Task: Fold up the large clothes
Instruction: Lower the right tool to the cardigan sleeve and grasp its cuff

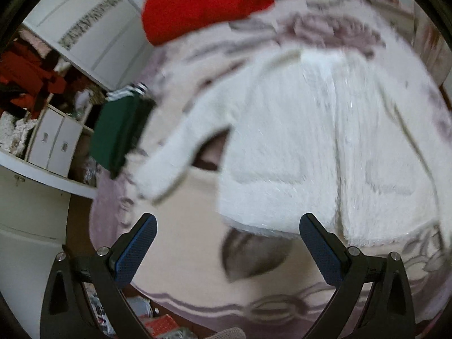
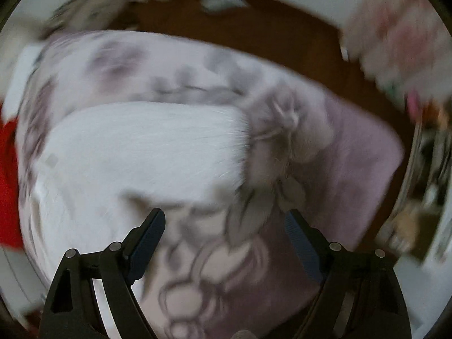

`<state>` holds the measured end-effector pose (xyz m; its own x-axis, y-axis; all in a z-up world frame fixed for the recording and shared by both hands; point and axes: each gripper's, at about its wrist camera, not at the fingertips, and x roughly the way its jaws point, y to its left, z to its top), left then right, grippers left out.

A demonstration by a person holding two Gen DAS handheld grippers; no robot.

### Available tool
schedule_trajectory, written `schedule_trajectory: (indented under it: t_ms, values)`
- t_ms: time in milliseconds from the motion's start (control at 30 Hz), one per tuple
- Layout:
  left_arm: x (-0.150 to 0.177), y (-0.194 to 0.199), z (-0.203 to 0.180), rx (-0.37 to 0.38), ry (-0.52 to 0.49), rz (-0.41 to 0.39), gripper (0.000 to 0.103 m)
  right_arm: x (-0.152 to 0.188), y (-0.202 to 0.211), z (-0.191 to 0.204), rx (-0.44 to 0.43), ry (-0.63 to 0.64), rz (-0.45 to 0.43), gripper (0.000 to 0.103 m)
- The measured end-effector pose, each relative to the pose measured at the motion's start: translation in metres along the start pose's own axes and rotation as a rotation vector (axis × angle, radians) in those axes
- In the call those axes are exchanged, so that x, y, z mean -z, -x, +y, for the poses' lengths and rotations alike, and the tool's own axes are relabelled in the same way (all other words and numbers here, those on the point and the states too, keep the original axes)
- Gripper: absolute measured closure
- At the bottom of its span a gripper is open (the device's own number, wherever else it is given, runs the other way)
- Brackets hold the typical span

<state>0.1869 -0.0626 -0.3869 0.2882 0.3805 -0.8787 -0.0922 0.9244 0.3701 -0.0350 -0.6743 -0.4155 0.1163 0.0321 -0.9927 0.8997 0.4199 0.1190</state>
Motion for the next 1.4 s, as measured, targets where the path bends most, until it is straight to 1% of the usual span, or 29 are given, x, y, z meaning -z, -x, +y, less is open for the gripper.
schedule_trajectory:
  t_ms: [67, 133, 200, 233, 267, 300, 333, 367, 400, 433, 467, 567, 633, 667, 700, 733, 767, 800, 833, 900, 933, 967, 1033, 1100, 1167, 1200, 1267, 1333, 1400]
  values:
    - [0.002, -0.021, -0.029, -0.004, -0.033, 0.033, 0.0, -0.019, -0.046, -0.016, -0.03, -0.06, 0.031, 0.015]
    - [0.003, -0.035, -0.059, 0.001, -0.067, 0.042, 0.0, -0.037, -0.089, -0.027, -0.098, -0.088, 0.06, 0.015]
    - [0.001, -0.047, -0.09, 0.01, -0.104, 0.042, 0.0, -0.045, -0.115, -0.023, -0.162, -0.078, 0.079, 0.013]
    - [-0.001, -0.05, -0.101, 0.017, -0.117, 0.037, 0.0, -0.044, -0.116, -0.018, -0.162, -0.059, 0.07, 0.017]
    - [-0.002, -0.052, -0.114, 0.024, -0.137, 0.026, 0.0, -0.039, -0.113, -0.01, -0.167, -0.03, 0.053, 0.027]
    - [-0.005, -0.055, -0.126, 0.031, -0.154, 0.019, 0.0, -0.036, -0.109, 0.004, -0.194, 0.04, 0.038, 0.067]
    - [-0.006, -0.056, -0.139, 0.041, -0.177, 0.009, 0.0, -0.034, -0.107, 0.014, -0.192, 0.092, 0.047, 0.081]
    - [-0.009, -0.057, -0.151, 0.052, -0.196, 0.002, 0.0, -0.033, -0.104, 0.024, -0.173, 0.14, 0.052, 0.086]
    - [-0.011, -0.058, -0.161, 0.06, -0.211, -0.003, 0.0, -0.031, -0.091, 0.034, -0.187, 0.195, 0.019, 0.087]
    - [-0.013, -0.059, -0.169, 0.07, -0.225, -0.008, 0.0, -0.031, -0.081, 0.038, -0.193, 0.219, -0.006, 0.088]
    - [-0.018, -0.062, -0.178, 0.085, -0.234, -0.009, 0.0, -0.034, -0.064, 0.044, -0.191, 0.259, -0.058, 0.088]
    - [-0.025, -0.069, -0.196, 0.108, -0.253, -0.012, 0.0, -0.048, -0.028, 0.054, -0.195, 0.291, -0.181, 0.088]
    - [-0.028, -0.076, -0.205, 0.11, -0.262, -0.017, 0.0, -0.061, -0.015, 0.06, -0.196, 0.316, -0.233, 0.088]
    - [-0.029, -0.082, -0.21, 0.102, -0.267, -0.018, 0.0, -0.067, -0.02, 0.065, -0.177, 0.347, -0.243, 0.088]
    - [-0.028, -0.088, -0.213, 0.092, -0.276, -0.011, 0.0, -0.073, -0.026, 0.075, -0.162, 0.363, -0.224, 0.084]
    - [-0.026, -0.094, -0.216, 0.091, -0.284, 0.003, 0.0, -0.077, -0.039, 0.076, -0.137, 0.366, -0.191, 0.074]
    - [-0.025, -0.099, -0.22, 0.091, -0.286, 0.016, 0.0, -0.084, -0.049, 0.077, -0.122, 0.355, -0.157, 0.069]
    - [-0.023, -0.104, -0.22, 0.094, -0.285, 0.029, 0.0, -0.082, -0.068, 0.069, -0.115, 0.308, -0.09, 0.056]
    - [-0.023, -0.107, -0.22, 0.097, -0.283, 0.036, 0.0, -0.087, -0.075, 0.064, -0.131, 0.271, -0.069, 0.045]
    - [-0.02, -0.112, -0.219, 0.106, -0.28, 0.035, 0.0, -0.076, -0.084, 0.041, -0.166, 0.146, -0.049, 0.042]
    - [-0.019, -0.114, -0.22, 0.11, -0.28, 0.031, 0.0, -0.061, -0.088, 0.026, -0.207, 0.051, -0.039, 0.042]
    - [-0.019, -0.116, -0.221, 0.113, -0.28, 0.03, 0.0, -0.055, -0.088, 0.023, -0.246, -0.006, -0.028, 0.041]
    - [-0.017, -0.124, -0.224, 0.129, -0.272, 0.04, 0.0, -0.035, -0.106, 0.013, -0.412, -0.162, 0.037, 0.041]
    - [-0.02, -0.132, -0.227, 0.15, -0.255, 0.046, 0.0, -0.025, -0.138, 0.017, -0.567, -0.254, 0.101, 0.041]
    - [-0.023, -0.139, -0.23, 0.164, -0.254, 0.048, 0.0, -0.013, -0.176, 0.033, -0.617, -0.309, 0.146, 0.041]
    - [-0.023, -0.141, -0.231, 0.168, -0.259, 0.044, 0.0, -0.012, -0.185, 0.041, -0.639, -0.318, 0.147, 0.041]
    - [-0.025, -0.142, -0.232, 0.173, -0.263, 0.039, 0.0, -0.011, -0.203, 0.056, -0.658, -0.344, 0.091, 0.041]
    - [-0.023, -0.143, -0.231, 0.186, -0.255, 0.037, 0.0, -0.014, -0.209, 0.06, -0.736, -0.444, 0.02, 0.041]
    - [-0.024, -0.148, -0.225, 0.202, -0.236, 0.034, 0.0, -0.013, -0.214, 0.064, -0.79, -0.511, -0.03, 0.041]
